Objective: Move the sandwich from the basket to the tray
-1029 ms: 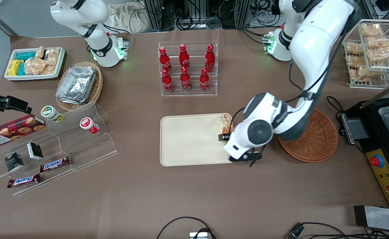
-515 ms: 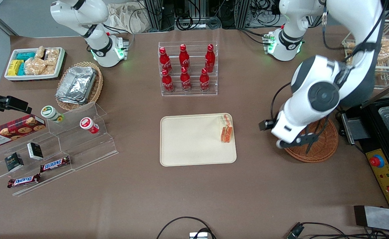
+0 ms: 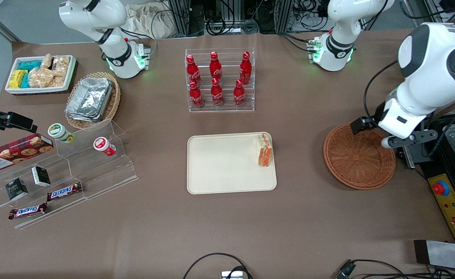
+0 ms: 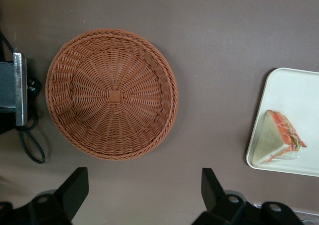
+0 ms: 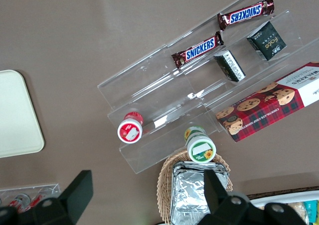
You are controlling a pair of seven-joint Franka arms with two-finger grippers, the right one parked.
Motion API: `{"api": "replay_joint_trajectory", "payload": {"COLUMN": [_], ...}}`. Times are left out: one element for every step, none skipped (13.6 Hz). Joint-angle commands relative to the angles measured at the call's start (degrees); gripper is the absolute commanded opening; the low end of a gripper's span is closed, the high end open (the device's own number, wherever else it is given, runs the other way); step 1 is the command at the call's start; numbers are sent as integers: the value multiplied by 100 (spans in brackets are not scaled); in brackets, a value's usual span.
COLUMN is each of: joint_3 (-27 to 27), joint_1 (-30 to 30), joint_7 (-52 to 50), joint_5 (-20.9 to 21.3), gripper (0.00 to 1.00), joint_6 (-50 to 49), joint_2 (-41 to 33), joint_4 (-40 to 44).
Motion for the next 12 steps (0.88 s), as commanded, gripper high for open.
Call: {"api": "replay_joint_trajectory", "payload": {"joint_3": [3, 73, 152, 309, 642, 1036, 1327, 1496, 1489, 1480, 1480, 1480], "joint_1": [45, 36, 36, 45, -7, -164, -357, -516, -544, -544, -552, -553], "joint_7": [41, 50, 59, 102, 433, 924, 1129, 1183, 1149, 1166, 1271, 1307], "joint_5": [-97, -80, -36, -36, -62, -97, -106, -63, -36, -1, -1, -9], "gripper": [100, 100, 100, 100, 100, 100, 100, 100, 100, 100, 100, 100], "joint_6": [23, 5, -56, -152, -206, -354, -434, -443, -452, -574, -1010, -1380], "joint_2": [79, 71, 27, -60, -157, -245, -263, -263, -185, 25, 271, 586], "joint_4": [135, 127, 83, -13, -101, -102, -67, -58, 55, 378, 808, 1221]}}
